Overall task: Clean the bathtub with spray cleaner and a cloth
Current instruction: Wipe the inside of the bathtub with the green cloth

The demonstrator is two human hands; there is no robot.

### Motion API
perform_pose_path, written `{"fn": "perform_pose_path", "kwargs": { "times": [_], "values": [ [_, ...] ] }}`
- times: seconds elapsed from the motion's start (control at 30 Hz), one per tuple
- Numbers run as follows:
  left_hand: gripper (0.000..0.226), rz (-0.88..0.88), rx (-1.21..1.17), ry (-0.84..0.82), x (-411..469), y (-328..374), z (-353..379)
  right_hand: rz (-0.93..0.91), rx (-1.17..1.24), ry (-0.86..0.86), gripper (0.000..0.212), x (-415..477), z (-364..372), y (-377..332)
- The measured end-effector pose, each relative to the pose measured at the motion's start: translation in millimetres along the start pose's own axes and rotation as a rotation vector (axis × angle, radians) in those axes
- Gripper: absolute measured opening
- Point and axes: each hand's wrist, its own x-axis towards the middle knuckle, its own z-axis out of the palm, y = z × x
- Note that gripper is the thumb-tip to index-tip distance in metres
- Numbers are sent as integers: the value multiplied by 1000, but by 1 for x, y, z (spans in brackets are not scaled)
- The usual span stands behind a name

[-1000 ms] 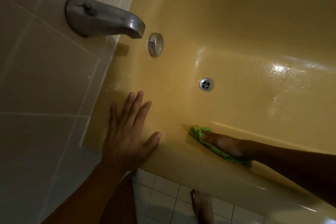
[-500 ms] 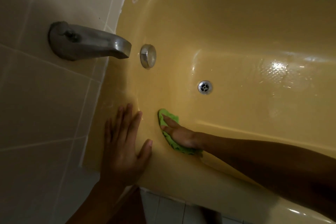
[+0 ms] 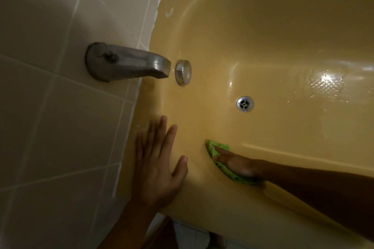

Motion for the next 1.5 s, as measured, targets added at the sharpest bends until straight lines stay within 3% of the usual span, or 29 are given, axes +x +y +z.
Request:
{"fn": "perform_pose_path", "kwargs": {
  "times": [0.37, 0.67, 0.8, 1.13, 1.33, 1.5],
  "values": [
    [79, 13, 28, 39, 19, -9, -1, -53, 458, 416, 62, 103, 4, -76],
    [63, 117, -120, 381, 8, -3, -11, -204, 265, 245, 63, 25, 23, -90],
    [56, 219, 36, 521, 30, 2, -50, -143, 209, 165, 61, 4, 25, -74],
    [48, 351, 410, 248, 126, -5, -152, -26, 283, 221, 59, 12, 21, -58],
    [43, 357, 483, 440, 127, -7, -135, -52, 396, 359, 60, 70, 13, -71],
    [46, 349, 470, 477, 125, -6, -129, -71, 550, 473, 62, 103, 1, -98]
  ]
}}
